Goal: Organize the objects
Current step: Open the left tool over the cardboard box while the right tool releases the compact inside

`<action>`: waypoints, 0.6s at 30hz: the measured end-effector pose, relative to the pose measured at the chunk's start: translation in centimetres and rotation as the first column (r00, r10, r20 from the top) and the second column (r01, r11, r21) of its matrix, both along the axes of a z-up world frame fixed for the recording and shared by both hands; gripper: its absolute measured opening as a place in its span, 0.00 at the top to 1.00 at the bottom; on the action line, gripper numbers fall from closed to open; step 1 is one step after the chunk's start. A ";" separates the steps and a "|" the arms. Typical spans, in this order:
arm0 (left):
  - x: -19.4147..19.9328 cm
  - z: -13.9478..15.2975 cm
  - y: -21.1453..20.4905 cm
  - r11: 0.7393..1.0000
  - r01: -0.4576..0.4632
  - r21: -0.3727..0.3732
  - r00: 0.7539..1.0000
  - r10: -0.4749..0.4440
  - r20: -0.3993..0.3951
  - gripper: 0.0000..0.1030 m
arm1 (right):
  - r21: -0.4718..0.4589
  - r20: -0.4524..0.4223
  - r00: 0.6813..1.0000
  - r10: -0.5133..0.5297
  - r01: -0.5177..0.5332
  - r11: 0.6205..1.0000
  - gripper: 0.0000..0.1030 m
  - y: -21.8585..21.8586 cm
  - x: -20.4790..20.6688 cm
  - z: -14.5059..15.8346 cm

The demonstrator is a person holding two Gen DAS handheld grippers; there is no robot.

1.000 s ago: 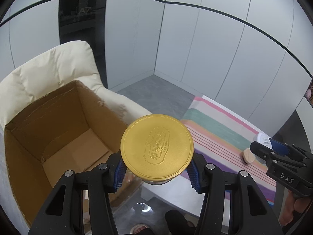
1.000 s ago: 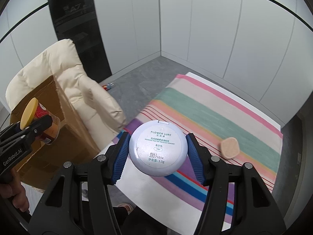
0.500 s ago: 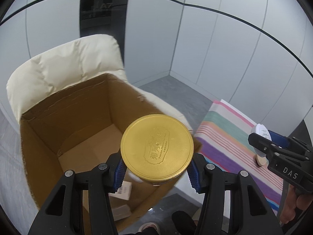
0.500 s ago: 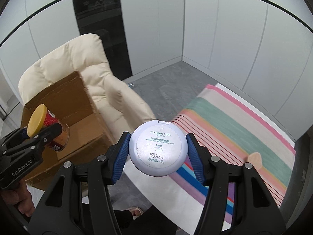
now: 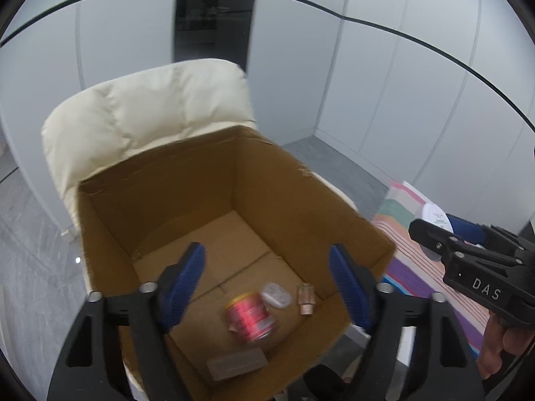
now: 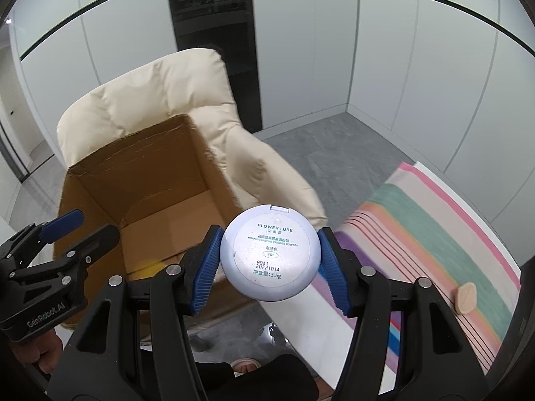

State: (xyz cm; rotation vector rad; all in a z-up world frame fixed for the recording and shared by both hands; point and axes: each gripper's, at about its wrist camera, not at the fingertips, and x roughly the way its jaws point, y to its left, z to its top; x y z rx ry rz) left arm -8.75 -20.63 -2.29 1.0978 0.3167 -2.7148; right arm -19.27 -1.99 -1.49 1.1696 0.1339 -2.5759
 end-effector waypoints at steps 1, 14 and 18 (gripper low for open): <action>0.3 0.0 -0.4 1.000 -0.018 -0.001 1.000 0.018 -0.004 0.11 | 0.001 0.001 1.000 0.011 -0.011 1.000 0.41 -0.7 0.0 0.0; 3.6 0.2 -6.8 0.979 -0.194 -0.060 0.981 0.194 -0.007 0.00 | 0.010 0.007 0.991 0.132 -0.132 0.991 0.41 -7.9 0.6 -0.4; 4.4 0.2 -8.2 0.976 -0.213 -0.055 0.977 0.213 -0.003 0.00 | 0.009 0.010 0.988 0.156 -0.156 0.988 0.41 -9.5 0.6 -0.4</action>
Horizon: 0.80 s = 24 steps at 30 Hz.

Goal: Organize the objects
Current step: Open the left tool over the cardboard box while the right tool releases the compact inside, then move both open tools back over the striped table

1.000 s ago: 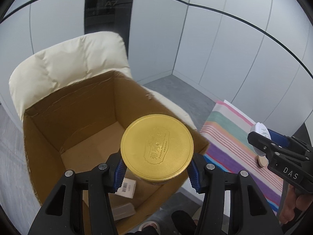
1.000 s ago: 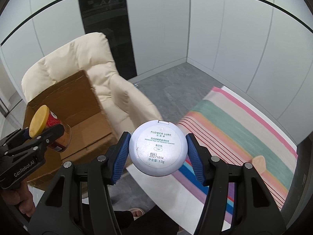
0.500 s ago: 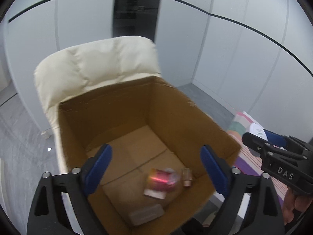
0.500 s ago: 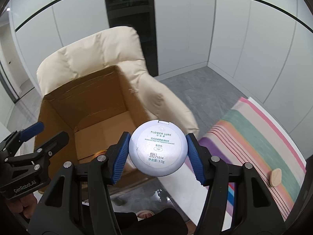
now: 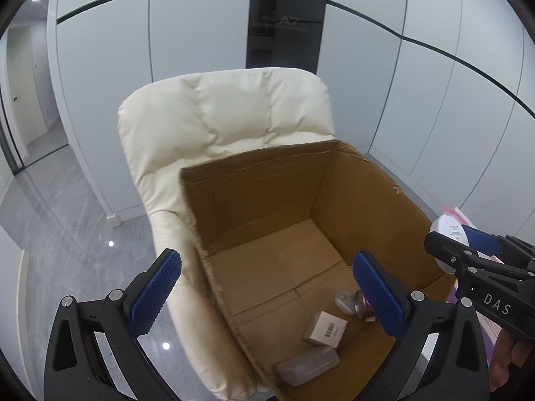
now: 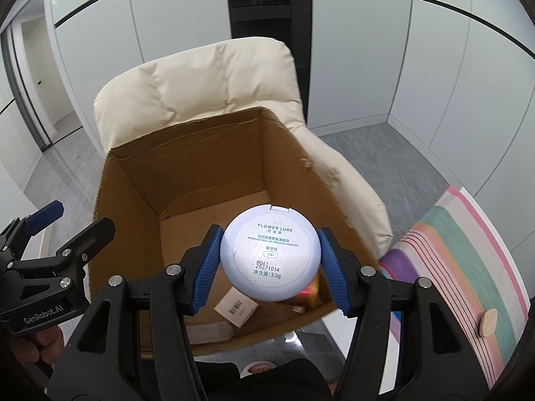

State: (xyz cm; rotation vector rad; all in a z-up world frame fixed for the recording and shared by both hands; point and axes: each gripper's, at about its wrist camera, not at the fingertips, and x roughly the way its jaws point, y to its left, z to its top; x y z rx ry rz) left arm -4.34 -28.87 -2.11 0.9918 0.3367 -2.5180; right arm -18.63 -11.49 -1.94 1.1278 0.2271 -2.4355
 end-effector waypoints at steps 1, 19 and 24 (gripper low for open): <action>0.1 0.0 -0.2 1.000 -0.005 -0.001 1.000 0.005 0.001 0.00 | 0.000 0.002 1.000 0.004 -0.004 1.000 0.41 -0.3 0.0 -0.1; -0.5 -0.1 -0.2 0.999 -0.012 0.032 1.000 0.012 -0.004 0.00 | 0.004 -0.028 0.998 -0.053 0.053 0.999 0.12 1.7 -0.2 0.1; -1.7 0.0 1.9 0.999 0.031 0.016 1.000 -0.031 -0.002 0.00 | -0.001 -0.018 0.995 -0.096 0.096 0.995 0.09 4.2 -0.7 0.1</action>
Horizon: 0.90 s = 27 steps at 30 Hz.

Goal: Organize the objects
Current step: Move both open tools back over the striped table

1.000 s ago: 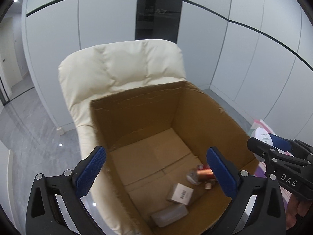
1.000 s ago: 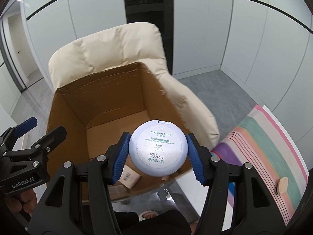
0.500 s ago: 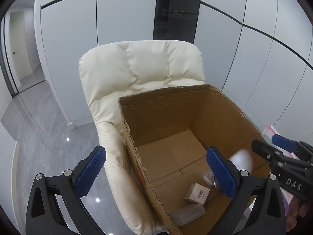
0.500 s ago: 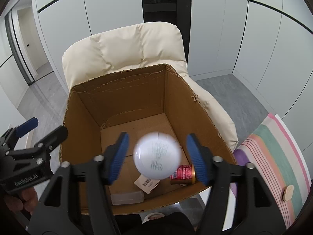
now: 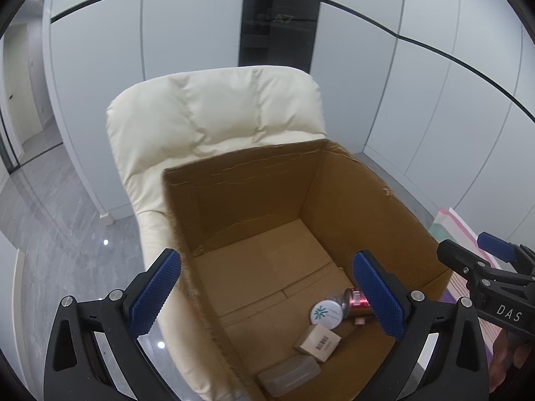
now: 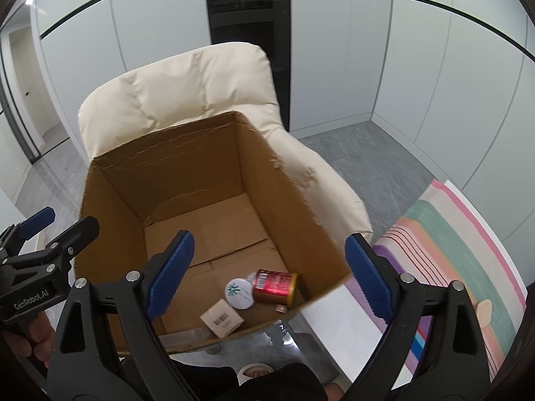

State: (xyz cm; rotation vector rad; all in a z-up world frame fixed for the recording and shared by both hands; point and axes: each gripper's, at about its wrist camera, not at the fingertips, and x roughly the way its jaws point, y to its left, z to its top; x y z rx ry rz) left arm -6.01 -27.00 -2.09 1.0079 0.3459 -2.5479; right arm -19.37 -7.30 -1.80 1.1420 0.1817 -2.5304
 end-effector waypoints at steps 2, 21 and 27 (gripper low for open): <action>-0.4 0.0 0.7 1.000 0.017 0.005 1.000 -0.017 -0.001 0.00 | 0.002 -0.002 1.000 -0.015 0.015 1.000 0.09 0.9 -0.1 0.0; -4.2 0.3 8.4 0.986 0.165 -0.014 0.986 -0.165 0.003 0.00 | 0.009 -0.007 0.982 -0.190 0.190 0.982 0.07 10.6 -0.1 0.3; -4.8 0.4 10.1 0.979 0.201 -0.011 0.979 -0.201 -0.006 0.00 | 0.013 -0.008 0.968 -0.252 0.252 0.968 0.02 13.5 -0.2 0.3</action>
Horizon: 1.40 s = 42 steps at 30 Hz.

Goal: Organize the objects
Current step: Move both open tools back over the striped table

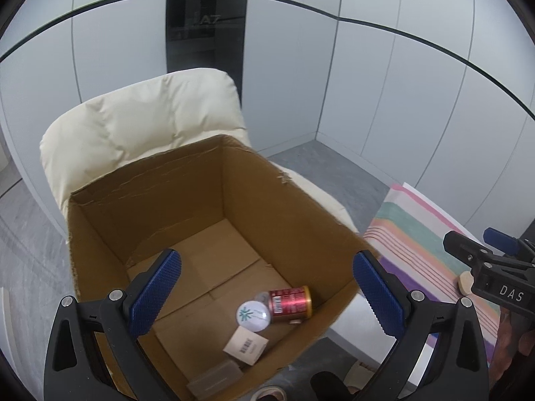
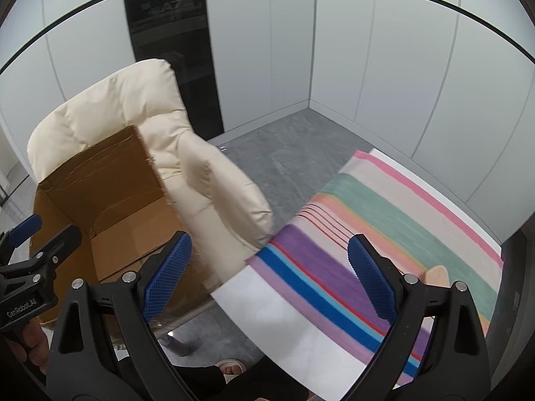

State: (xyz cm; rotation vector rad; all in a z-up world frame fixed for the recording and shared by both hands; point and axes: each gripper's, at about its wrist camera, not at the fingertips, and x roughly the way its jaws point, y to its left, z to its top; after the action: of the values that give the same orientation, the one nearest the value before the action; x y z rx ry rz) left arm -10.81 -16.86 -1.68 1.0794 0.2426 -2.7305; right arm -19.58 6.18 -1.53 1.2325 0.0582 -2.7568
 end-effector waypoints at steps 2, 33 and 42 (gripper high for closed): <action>-0.2 0.0 0.6 1.000 0.013 -0.003 1.000 -0.013 0.000 0.00 | 0.003 -0.008 1.000 -0.017 0.017 1.000 0.00 0.7 0.1 0.1; -4.1 -0.8 13.0 0.974 0.226 -0.020 0.974 -0.225 0.011 0.00 | 0.011 0.011 0.982 -0.190 0.190 0.982 0.00 12.6 2.8 -1.1; -5.5 -1.6 16.7 0.955 0.297 -0.016 0.954 -0.296 0.041 0.00 | 0.029 0.038 0.965 -0.260 0.259 0.965 0.00 16.9 3.2 -2.8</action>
State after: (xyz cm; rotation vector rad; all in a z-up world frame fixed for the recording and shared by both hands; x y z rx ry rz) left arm -16.27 -0.14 -3.28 1.2524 0.0462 -2.9603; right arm -16.33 23.13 -4.38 1.3952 -0.0814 -2.9554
